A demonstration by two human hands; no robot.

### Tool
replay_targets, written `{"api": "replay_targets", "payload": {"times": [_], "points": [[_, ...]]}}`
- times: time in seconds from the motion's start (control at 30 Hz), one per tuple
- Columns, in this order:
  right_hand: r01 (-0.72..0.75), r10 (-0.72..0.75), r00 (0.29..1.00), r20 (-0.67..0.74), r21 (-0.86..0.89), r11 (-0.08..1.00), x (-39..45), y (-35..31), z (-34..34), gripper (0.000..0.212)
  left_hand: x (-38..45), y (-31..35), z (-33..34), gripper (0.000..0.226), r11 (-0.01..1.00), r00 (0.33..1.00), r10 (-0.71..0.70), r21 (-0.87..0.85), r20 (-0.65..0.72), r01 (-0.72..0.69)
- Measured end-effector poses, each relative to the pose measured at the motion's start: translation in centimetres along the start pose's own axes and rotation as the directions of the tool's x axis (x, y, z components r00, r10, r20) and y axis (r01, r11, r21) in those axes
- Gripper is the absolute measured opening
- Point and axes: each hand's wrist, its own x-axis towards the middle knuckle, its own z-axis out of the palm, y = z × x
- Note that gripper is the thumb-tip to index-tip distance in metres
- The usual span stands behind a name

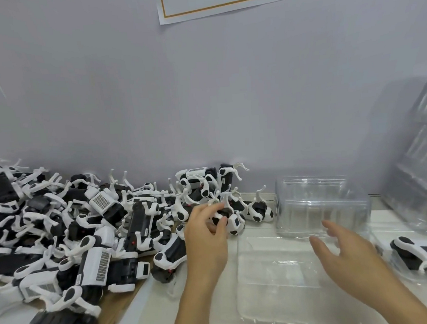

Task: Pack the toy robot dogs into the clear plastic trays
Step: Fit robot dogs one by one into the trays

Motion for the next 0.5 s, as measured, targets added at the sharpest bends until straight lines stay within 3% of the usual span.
{"api": "replay_targets", "payload": {"times": [0.13,0.23,0.37,0.5], "points": [[0.056,-0.056,0.998,-0.040,0.011,0.998,0.0,-0.3,0.0,0.056,0.1,1.9,-0.6,0.029,0.964,1.000,0.018,-0.266,-0.010,-0.020],[0.187,-0.185,0.969,-0.166,0.000,0.982,0.0,-0.9,0.0,0.050,0.3,3.7,-0.8,0.028,0.869,0.999,-0.049,-0.493,0.001,0.044],[0.398,-0.377,0.882,-0.282,0.021,0.917,0.4,-2.2,0.2,0.059,0.5,6.1,-0.5,0.017,0.509,0.973,-0.149,-0.829,0.179,0.230],[0.522,-0.465,0.831,-0.304,0.142,0.841,0.6,-3.4,0.7,0.074,-0.3,7.8,0.8,0.025,0.245,0.906,-0.157,-0.873,0.393,0.421]]}}
